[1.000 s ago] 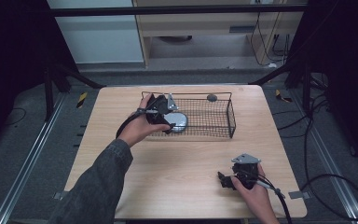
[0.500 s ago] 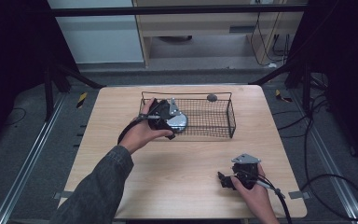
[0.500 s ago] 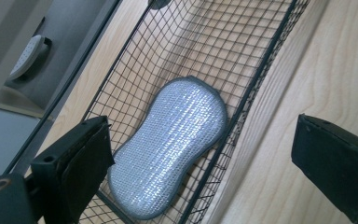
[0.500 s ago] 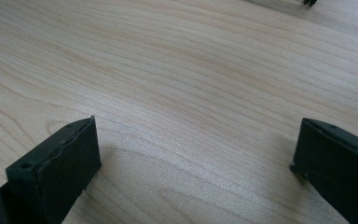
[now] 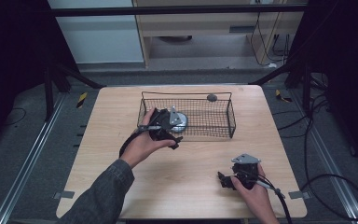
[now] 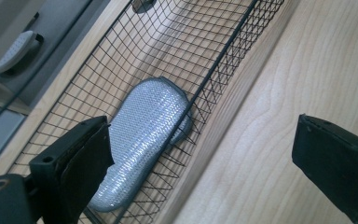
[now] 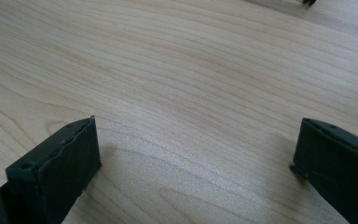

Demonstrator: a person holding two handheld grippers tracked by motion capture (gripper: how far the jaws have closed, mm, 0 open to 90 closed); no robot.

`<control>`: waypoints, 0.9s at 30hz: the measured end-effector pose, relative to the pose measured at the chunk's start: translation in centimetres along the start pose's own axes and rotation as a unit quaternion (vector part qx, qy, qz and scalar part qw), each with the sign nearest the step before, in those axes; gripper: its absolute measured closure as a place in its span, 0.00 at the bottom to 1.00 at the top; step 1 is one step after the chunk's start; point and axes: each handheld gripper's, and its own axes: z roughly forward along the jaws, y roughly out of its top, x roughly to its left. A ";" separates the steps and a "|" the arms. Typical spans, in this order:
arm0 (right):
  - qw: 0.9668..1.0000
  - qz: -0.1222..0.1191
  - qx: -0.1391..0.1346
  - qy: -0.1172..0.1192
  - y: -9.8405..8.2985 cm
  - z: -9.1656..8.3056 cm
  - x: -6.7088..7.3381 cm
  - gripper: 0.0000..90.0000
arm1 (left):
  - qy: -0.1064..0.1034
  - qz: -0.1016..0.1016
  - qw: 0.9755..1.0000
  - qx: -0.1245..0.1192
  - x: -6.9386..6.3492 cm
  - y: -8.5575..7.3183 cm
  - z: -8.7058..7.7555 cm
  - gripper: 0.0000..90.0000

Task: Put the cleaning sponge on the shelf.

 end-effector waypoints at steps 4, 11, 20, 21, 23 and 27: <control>1.000 0.000 0.000 0.000 0.0 0.0 0.0 0.01 | -0.001 -0.017 1.000 -0.011 -0.7 -0.8 -0.5 0.05; 1.000 0.005 0.000 0.000 0.0 0.0 0.1 0.01 | -0.001 -0.037 0.999 -0.021 -1.9 -2.3 -1.8 0.04; 1.000 0.004 0.000 0.000 0.0 0.0 0.1 0.01 | 0.004 -0.057 0.998 -0.019 -2.5 -4.9 -3.0 0.04; 1.000 0.004 0.000 0.000 0.0 0.0 0.1 0.01 | 0.005 -0.060 0.998 -0.020 -2.6 -5.2 -3.0 0.04; 1.000 0.004 0.000 0.000 0.0 0.0 0.1 0.01 | 0.005 -0.066 0.998 -0.018 -2.6 -5.8 -3.1 0.04; 1.000 0.002 0.000 -0.002 0.0 0.0 0.1 0.01 | 0.010 -0.079 0.997 -0.017 -2.5 -7.0 -3.2 0.04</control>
